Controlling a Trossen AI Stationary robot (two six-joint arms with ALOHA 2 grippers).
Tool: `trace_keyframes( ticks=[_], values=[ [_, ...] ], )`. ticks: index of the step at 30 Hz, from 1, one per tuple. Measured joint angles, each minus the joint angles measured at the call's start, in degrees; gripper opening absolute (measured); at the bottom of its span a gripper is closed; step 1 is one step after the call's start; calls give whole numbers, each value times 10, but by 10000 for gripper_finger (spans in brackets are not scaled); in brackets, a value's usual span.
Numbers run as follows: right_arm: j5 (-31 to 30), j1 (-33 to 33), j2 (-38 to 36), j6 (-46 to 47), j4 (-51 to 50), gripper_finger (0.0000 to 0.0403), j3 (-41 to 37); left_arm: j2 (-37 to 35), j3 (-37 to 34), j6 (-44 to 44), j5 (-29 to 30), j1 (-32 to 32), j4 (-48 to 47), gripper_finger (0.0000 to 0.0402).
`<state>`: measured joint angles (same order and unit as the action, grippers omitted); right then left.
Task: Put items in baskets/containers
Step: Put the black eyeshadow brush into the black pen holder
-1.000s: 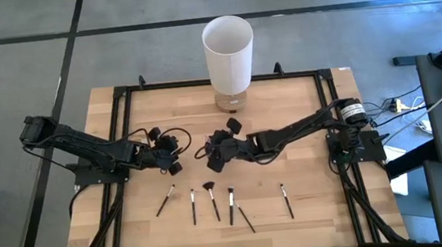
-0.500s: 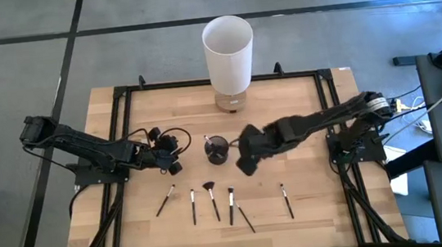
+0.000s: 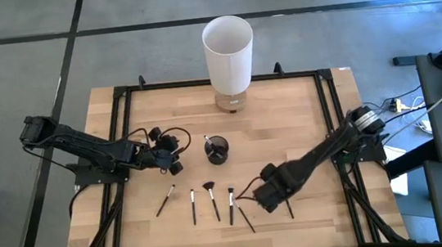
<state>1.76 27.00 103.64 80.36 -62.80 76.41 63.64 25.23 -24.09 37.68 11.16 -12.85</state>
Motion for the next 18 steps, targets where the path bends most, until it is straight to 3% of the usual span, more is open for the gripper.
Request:
trace_keyframes(
  ticks=[12, 18],
  values=[
    [43, 0, 18, -9, 66, 145, -79, 0, 0, 46, 4, 0, 26, 141],
    [86, 0, 13, -7, 181, 145, -146, 0, 0, 48, 4, 0, 28, 141]
  ],
)
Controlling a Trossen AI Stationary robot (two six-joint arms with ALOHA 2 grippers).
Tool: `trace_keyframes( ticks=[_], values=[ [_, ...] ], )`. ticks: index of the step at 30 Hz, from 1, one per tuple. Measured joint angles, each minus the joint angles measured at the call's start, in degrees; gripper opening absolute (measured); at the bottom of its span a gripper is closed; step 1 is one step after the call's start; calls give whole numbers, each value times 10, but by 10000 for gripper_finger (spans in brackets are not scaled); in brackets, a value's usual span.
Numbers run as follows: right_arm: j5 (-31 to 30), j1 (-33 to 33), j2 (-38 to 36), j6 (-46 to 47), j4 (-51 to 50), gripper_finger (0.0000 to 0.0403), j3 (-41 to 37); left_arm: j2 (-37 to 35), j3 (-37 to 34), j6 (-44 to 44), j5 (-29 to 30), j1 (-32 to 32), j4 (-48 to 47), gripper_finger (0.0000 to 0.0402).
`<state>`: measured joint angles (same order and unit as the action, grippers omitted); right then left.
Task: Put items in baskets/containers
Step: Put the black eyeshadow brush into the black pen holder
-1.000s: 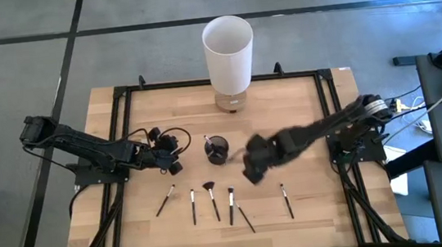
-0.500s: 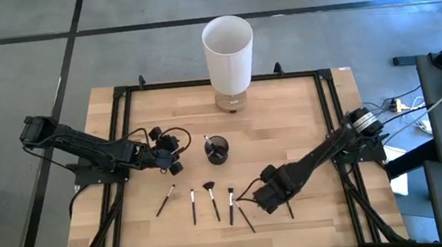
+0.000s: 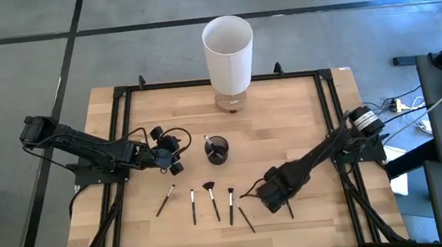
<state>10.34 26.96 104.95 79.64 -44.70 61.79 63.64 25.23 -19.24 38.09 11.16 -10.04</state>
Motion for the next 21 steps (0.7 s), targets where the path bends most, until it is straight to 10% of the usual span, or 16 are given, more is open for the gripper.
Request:
trace_keyframes(
  ticks=[15, 21],
  values=[
    [1, 1, 2, 11, 33, 17, -23, 0, 0, -16, -6, 0, -4, 141],
    [-51, 2, -5, -18, 8, 26, 13, 0, 0, -16, -5, 0, -4, 141]
  ],
)
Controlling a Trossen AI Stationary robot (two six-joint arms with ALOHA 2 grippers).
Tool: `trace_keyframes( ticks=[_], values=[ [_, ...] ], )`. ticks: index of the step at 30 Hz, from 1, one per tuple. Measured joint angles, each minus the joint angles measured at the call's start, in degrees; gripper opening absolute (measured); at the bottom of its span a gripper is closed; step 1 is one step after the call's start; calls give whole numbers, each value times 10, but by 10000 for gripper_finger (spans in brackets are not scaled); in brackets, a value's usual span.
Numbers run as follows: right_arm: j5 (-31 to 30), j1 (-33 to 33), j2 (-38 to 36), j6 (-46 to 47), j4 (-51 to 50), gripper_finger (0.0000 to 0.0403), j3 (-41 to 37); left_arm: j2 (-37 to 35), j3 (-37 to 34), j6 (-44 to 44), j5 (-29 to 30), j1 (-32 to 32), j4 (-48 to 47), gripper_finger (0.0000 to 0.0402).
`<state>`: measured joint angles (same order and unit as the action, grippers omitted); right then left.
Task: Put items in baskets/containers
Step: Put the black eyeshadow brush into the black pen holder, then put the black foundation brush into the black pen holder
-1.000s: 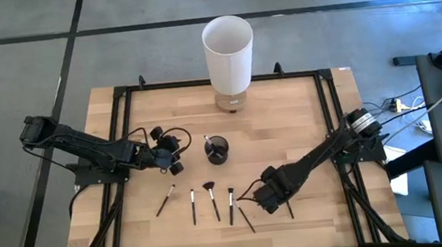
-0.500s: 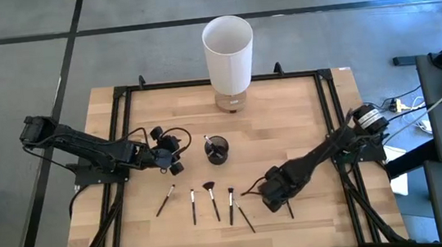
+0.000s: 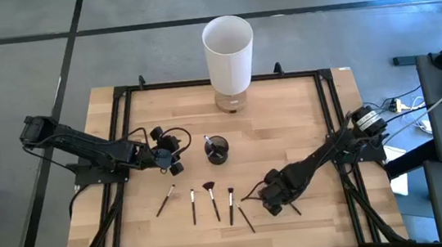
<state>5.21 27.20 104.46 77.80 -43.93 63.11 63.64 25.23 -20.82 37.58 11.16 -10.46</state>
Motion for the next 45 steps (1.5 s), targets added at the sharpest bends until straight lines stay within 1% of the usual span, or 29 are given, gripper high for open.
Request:
trace_keyframes(
  ticks=[2, 5, 9, 10, 13, 15, 17, 19, 22, 24, 27, 31, 33, 36, 45],
  values=[
    [-55, -1, 0, -21, 5, 31, 33, 0, 0, 0, 2, 0, 0, 141],
    [-165, -18, -13, -82, -8, 28, 90, 0, 0, 6, 5, 0, 3, 141],
    [-310, -48, -12, -218, 21, 16, 153, 0, 0, 10, 13, 0, 9, 141],
    [-340, -57, -13, -260, 44, 16, 162, 0, 0, 10, 13, 0, 10, 141],
    [-402, -89, -13, -393, 132, 19, 181, 0, 0, 6, 13, 0, 13, 141],
    [-423, -110, -13, -471, 188, 21, 188, 0, 0, 6, 6, 0, 13, 141],
    [-430, -128, -13, -543, 253, 21, 193, 0, 0, 4, -3, 0, 12, 141],
    [-422, -144, -13, -597, 305, 21, 201, 0, 0, -4, -7, 0, 10, 141],
    [-386, -167, -13, -648, 355, 22, 211, 0, 0, -11, -10, 0, 9, 141],
    [-379, -181, -14, -664, 370, 22, 210, 0, 0, -18, -17, 0, 5, 141],
    [-382, -201, -14, -659, 369, 22, 186, 0, 0, -26, -22, 0, -6, 141],
    [-378, -217, -8, -622, 389, 29, 127, 0, 0, -32, -22, 0, -10, 141],
    [-356, -220, -8, -604, 420, 38, 100, 0, 0, -33, -22, 0, -10, 141],
    [-339, -221, -8, -587, 467, 55, 71, 0, 0, -26, -12, 0, -6, 141],
    [-335, -221, -9, -581, 471, 123, 66, 0, 0, -25, 0, 0, -1, 141]
  ],
)
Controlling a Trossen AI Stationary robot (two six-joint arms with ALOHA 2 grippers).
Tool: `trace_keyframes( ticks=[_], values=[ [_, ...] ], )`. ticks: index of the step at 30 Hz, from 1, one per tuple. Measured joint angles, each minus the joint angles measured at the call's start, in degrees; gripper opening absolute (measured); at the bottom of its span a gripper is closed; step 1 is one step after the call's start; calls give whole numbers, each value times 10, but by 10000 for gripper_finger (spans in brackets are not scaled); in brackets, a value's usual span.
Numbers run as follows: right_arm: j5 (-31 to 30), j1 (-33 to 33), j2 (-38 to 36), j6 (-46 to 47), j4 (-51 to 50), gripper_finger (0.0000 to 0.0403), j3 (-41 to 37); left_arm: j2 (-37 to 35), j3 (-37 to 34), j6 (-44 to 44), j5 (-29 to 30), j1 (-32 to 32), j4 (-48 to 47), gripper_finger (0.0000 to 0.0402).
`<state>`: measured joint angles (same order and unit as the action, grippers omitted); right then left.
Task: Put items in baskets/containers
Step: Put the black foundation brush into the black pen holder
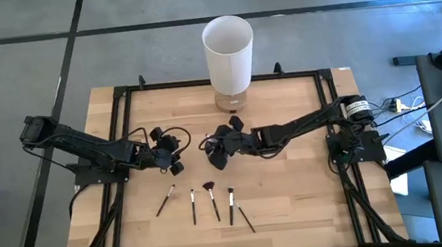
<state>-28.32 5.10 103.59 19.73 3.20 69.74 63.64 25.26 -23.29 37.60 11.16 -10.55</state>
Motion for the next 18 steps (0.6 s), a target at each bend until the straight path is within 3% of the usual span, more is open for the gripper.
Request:
trace_keyframes(
  ticks=[5, 11, 14, 18],
  values=[
    [-19, 3, -2, -8, -4, 134, 10, 0, 0, 0, -5, 0, -1, 141],
    [-174, 28, -60, -78, -32, 122, 28, 0, 0, -11, -22, 0, -99, 141],
    [-159, 23, -90, -76, -102, 120, 29, 0, 5, -34, -34, -17, -166, 141],
    [-115, -12, -104, 4, -227, 123, 28, 0, 45, -45, -93, -61, -233, 141]
  ],
)
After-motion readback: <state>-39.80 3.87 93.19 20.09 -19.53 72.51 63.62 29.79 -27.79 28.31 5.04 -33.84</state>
